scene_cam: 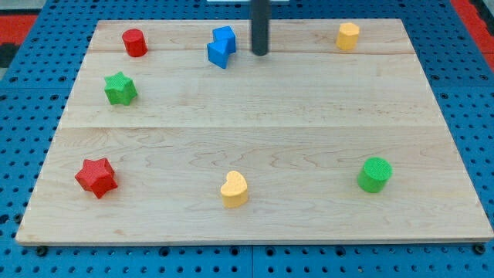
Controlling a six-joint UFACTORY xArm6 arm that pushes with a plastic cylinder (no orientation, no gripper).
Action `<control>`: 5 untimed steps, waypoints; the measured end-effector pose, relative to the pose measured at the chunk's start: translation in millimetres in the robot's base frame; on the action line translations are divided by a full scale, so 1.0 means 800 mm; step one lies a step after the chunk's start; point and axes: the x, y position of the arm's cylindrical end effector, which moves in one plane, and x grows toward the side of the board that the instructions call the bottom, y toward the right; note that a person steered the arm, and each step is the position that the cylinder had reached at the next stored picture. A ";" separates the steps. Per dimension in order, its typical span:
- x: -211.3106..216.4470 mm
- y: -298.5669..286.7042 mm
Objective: Move the yellow hexagon right to the yellow heart
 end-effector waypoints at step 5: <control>-0.070 0.159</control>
